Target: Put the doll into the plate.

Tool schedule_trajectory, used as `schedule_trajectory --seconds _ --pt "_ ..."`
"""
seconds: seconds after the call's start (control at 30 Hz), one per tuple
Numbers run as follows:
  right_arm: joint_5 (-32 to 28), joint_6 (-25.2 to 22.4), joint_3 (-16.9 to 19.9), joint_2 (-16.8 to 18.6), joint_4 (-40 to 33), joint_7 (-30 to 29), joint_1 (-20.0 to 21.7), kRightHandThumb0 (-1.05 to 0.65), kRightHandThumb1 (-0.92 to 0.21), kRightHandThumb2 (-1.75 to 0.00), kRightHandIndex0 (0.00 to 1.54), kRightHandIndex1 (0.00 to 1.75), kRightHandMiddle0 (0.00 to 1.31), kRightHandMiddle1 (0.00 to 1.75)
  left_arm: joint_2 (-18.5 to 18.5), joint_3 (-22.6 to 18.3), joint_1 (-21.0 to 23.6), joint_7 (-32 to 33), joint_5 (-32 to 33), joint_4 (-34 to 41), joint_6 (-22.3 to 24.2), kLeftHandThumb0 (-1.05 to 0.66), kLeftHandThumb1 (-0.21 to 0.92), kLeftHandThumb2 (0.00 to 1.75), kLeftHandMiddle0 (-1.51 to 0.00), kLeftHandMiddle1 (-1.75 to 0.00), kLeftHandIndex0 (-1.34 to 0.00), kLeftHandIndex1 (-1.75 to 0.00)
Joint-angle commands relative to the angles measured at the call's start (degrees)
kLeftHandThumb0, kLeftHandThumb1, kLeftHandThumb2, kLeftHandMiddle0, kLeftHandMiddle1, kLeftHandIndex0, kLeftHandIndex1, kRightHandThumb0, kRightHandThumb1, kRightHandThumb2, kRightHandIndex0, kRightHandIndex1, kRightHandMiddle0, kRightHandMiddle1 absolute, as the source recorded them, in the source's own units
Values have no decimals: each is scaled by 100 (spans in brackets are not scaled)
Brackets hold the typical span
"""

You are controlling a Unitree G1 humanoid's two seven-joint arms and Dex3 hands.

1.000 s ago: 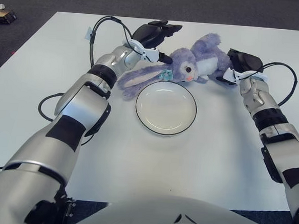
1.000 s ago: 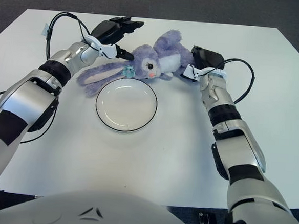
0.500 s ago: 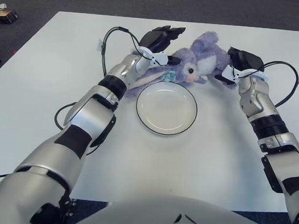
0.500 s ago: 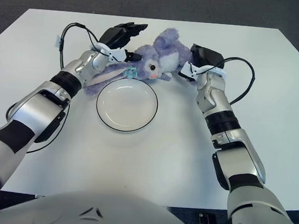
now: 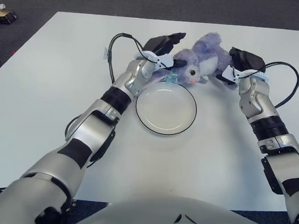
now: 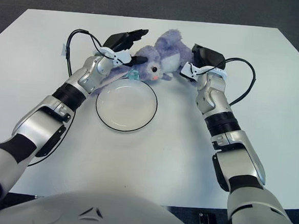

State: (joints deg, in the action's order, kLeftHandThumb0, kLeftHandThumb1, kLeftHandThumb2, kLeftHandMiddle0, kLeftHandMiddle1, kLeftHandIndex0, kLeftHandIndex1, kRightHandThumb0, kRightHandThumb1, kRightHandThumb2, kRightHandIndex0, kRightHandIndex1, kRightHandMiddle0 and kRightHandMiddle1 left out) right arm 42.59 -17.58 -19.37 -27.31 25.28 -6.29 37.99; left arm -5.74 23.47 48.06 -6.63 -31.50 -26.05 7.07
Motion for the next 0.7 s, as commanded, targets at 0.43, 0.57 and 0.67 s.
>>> schedule_trajectory --seconds 0.43,0.57,0.67 --pt "894 27 -410 -38 649 -979 159 10 -61 -72 77 175 58 175 -36 -195 -73 -772 410 780 561 -102 92 83 -50 -1 -32 0" --pt "1155 -73 -546 -48 793 -1146 218 8 -65 -64 75 175 57 175 -16 -262 -50 -797 529 845 554 -101 92 86 -49 0 -32 0" --pt "1244 -120 -604 -38 874 -1190 259 7 -67 -60 75 175 57 175 -21 -277 -48 -794 571 849 534 -101 92 87 -48 0 -32 0"
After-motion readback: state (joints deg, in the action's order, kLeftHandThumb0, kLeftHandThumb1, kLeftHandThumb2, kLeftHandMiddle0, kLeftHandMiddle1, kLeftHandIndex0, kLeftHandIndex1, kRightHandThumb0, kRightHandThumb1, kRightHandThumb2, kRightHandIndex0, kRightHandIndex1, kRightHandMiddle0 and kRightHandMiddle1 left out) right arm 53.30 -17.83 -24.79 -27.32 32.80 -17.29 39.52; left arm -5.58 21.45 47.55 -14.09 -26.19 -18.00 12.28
